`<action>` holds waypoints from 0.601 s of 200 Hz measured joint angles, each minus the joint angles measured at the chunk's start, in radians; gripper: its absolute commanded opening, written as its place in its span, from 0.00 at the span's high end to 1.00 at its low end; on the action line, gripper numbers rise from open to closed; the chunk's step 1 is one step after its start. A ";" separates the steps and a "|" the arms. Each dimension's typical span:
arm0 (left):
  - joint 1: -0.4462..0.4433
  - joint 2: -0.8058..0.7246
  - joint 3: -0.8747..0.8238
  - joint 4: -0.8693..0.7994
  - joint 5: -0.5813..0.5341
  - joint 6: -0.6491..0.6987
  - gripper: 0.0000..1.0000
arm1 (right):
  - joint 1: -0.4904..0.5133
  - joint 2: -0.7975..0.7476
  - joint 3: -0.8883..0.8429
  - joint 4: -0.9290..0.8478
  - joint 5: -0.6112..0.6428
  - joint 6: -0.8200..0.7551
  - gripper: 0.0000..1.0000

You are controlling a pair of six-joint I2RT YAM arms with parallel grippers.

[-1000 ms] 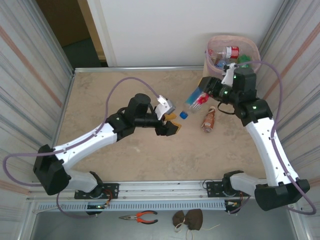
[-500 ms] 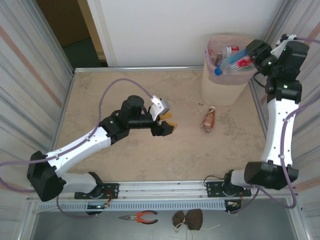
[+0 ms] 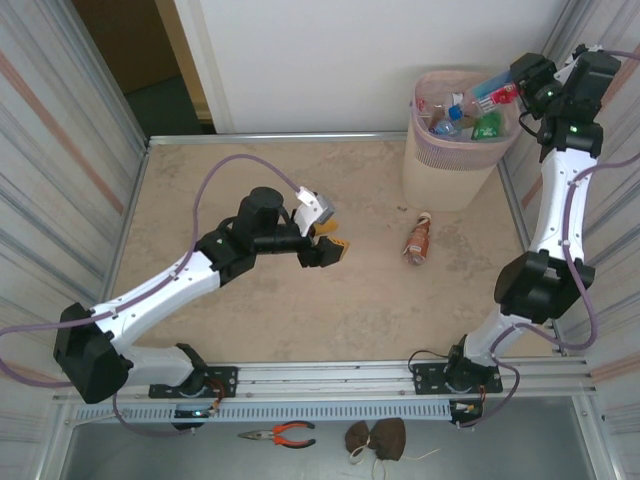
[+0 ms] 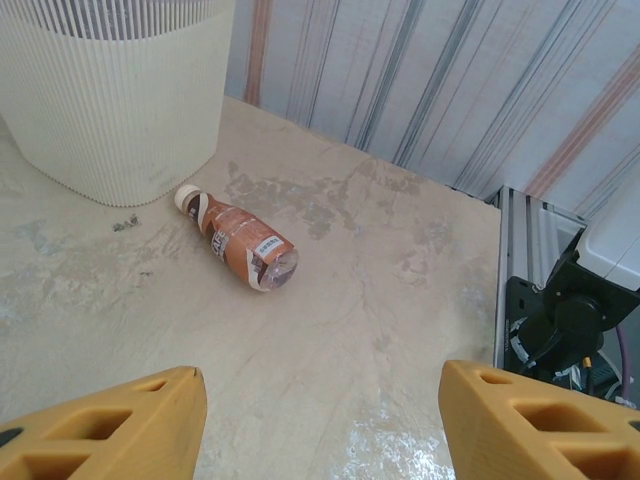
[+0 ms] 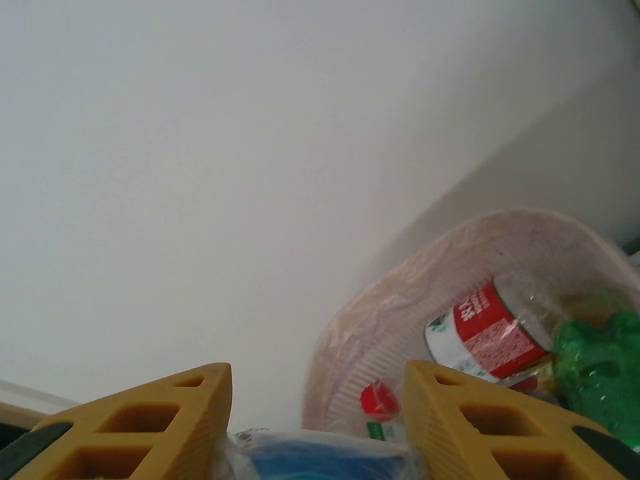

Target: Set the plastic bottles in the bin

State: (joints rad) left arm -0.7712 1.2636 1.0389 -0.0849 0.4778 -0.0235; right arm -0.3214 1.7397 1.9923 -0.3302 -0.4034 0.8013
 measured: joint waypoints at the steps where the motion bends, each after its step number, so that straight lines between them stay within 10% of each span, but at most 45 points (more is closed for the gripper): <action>1: 0.000 0.000 0.000 0.000 0.000 0.000 0.37 | 0.000 0.002 0.002 0.000 0.001 0.000 0.61; 120: 0.033 0.016 -0.003 -0.004 0.001 -0.004 0.38 | 0.034 0.331 0.190 0.047 0.055 -0.007 0.60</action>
State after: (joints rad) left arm -0.7383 1.2793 1.0359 -0.0891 0.4789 -0.0273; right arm -0.2878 2.0705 2.1826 -0.2836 -0.3489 0.7944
